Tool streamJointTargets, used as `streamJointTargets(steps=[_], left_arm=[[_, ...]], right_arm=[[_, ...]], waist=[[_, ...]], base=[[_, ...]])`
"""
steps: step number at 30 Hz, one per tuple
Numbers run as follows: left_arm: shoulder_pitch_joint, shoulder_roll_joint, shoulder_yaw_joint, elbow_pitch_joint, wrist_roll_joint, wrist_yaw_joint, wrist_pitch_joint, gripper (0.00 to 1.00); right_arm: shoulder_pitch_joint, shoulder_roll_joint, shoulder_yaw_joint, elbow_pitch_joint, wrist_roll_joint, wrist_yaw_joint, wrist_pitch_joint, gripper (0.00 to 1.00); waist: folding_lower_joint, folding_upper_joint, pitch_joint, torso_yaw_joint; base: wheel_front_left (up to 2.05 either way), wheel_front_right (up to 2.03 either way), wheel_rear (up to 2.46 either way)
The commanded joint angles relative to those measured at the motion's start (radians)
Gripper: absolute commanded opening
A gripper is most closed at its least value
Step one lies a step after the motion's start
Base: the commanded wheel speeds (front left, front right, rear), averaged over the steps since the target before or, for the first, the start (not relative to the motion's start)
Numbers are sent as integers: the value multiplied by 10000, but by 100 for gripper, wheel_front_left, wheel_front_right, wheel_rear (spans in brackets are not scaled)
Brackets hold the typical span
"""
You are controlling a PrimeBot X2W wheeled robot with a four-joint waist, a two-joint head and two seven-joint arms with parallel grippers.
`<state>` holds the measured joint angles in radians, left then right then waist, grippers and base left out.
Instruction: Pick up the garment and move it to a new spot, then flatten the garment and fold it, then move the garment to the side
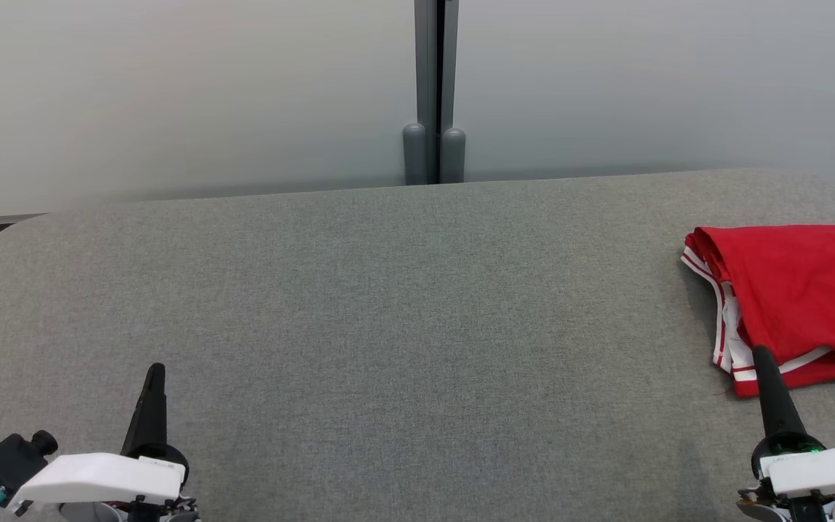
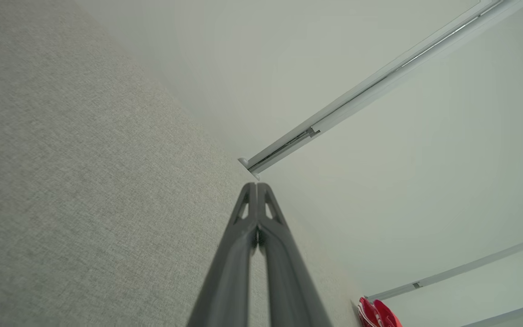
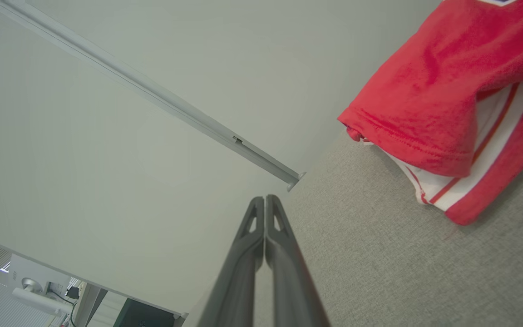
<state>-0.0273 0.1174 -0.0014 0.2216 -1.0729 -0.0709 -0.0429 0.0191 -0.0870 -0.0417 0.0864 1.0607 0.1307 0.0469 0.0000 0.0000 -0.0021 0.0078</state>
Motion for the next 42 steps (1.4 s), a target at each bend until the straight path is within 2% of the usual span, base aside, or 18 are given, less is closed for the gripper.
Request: streamJointTargets(steps=[1,17,42], left_arm=[[-255,41,122,-75,-301,-97,61,0],[-461,-176,455,17,-1853,-263,537,0],[-707,-441,842,130,-3694,-455,1093,0]], right_arm=[[-220,-45,-39,6,308,1,53,0],[-551,16,-167,478,1983,1,170,0],[-943,109,-332,1072,3923,1,331,0]], waist=[[0,0,1,-2],[0,0,14,-21],[0,0,31,-47]], base=[[0,0,0],[0,0,0],[0,0,0]])
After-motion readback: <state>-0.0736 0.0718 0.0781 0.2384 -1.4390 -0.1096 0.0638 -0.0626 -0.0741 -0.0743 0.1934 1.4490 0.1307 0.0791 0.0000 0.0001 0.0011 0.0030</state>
